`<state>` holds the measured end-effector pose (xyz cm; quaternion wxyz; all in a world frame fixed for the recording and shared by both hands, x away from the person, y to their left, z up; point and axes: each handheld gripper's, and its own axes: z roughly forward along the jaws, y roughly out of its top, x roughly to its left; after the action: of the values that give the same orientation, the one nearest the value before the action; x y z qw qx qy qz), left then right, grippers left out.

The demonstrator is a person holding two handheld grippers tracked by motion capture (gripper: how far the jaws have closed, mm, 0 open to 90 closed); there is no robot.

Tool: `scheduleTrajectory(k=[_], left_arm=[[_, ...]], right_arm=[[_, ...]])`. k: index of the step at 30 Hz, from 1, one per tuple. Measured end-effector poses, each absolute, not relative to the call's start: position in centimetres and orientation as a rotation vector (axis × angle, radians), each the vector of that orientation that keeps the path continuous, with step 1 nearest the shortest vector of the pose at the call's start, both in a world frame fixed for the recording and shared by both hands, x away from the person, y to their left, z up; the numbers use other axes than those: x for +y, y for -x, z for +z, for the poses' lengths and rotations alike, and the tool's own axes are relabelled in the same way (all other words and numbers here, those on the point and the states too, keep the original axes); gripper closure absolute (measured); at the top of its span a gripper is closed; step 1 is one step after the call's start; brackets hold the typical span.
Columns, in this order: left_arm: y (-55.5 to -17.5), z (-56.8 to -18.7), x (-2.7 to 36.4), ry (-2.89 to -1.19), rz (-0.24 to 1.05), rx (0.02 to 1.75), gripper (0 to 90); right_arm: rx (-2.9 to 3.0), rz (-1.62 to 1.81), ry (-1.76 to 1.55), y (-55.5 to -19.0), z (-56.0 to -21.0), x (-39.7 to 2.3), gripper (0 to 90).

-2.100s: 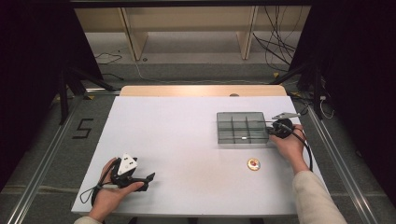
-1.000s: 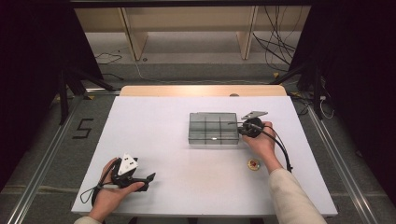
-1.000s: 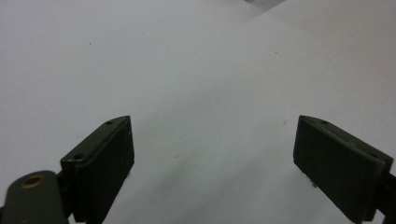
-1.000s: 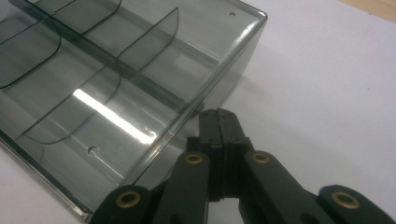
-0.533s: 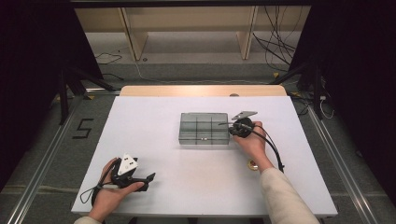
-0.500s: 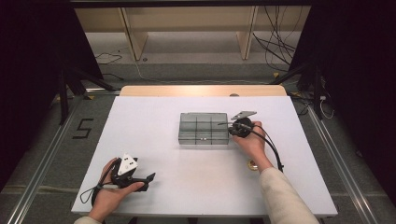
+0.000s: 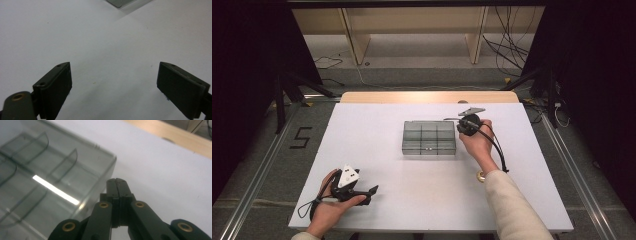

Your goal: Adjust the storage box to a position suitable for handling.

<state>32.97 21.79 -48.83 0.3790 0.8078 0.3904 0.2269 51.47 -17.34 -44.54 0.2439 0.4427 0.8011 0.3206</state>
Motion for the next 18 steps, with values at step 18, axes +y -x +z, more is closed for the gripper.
scheduleTrajectory(k=[18], left_arm=[[-32.9, -48.9, 21.8, -2.056, 0.567, 1.002, 12.6]], right_arm=[[2.276, 0.903, -1.209, -56.5, -43.2, -9.8, 90.0]])
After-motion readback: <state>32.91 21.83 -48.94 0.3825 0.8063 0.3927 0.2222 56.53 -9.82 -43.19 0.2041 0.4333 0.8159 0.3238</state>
